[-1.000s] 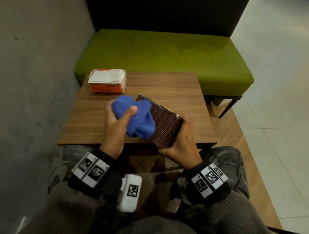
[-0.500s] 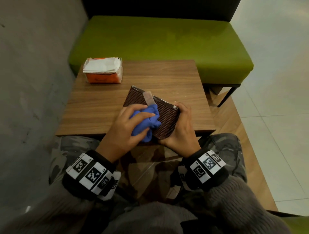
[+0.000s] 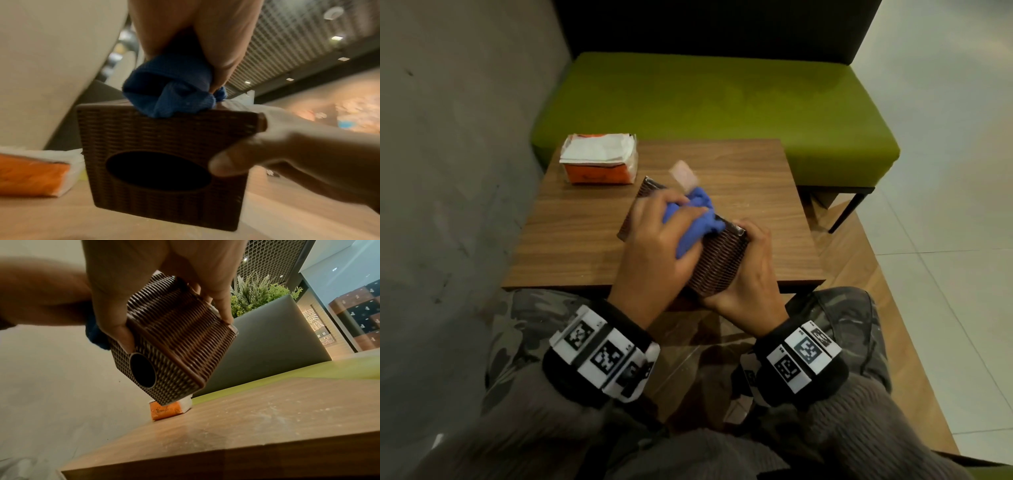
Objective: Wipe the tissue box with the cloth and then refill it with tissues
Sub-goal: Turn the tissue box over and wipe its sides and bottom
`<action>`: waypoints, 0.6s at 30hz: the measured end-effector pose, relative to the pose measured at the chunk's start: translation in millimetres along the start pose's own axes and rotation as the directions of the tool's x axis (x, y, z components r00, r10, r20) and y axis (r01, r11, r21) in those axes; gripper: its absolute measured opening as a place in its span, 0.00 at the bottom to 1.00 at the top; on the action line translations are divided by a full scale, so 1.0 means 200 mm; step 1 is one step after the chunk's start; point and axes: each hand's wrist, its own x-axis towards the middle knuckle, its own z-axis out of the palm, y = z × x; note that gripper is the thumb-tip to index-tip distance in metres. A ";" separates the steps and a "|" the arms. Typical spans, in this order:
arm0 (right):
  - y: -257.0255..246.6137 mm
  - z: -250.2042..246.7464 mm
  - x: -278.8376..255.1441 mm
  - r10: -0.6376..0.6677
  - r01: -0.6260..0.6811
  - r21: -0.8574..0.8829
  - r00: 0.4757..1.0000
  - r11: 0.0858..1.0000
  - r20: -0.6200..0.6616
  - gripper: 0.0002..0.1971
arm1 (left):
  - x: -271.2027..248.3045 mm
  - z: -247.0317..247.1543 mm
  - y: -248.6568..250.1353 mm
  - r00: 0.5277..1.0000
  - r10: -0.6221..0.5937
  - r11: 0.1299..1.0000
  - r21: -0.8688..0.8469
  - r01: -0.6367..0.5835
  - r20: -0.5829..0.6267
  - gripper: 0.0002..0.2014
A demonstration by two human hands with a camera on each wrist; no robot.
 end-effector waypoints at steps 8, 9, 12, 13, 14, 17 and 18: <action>-0.01 0.00 -0.01 0.010 -0.010 -0.006 1.000 1.000 0.007 0.45 | 0.00 0.03 0.06 1.000 0.011 1.000 -0.016 -0.011 0.013 0.14; 0.00 0.00 -0.01 0.013 -0.013 -0.010 1.000 1.000 0.014 0.45 | -0.02 0.04 0.08 0.997 0.072 0.997 0.006 -0.072 0.038 0.14; 0.00 -0.01 -0.02 0.006 -0.006 -0.007 1.000 1.000 0.029 0.45 | -0.02 0.04 0.09 0.973 0.194 0.979 0.031 -0.200 0.126 0.16; 0.00 -0.01 -0.02 -0.001 0.001 0.002 1.000 1.000 0.020 0.45 | 0.00 0.03 0.06 0.984 0.145 0.989 0.020 -0.147 0.102 0.16; -0.01 -0.01 -0.02 -0.006 0.006 0.008 1.000 1.000 0.010 0.45 | 0.03 0.03 0.04 0.996 0.065 0.998 0.002 -0.065 0.055 0.15; -0.02 -0.01 -0.01 -0.007 0.007 0.008 1.000 1.000 -0.008 0.45 | 0.04 0.03 0.04 1.000 0.006 1.000 -0.006 -0.006 -0.009 0.13; -0.03 -0.01 -0.02 -0.007 0.008 0.006 1.000 1.000 -0.007 0.47 | 0.02 0.05 0.06 0.996 0.082 0.996 0.021 -0.082 0.019 0.14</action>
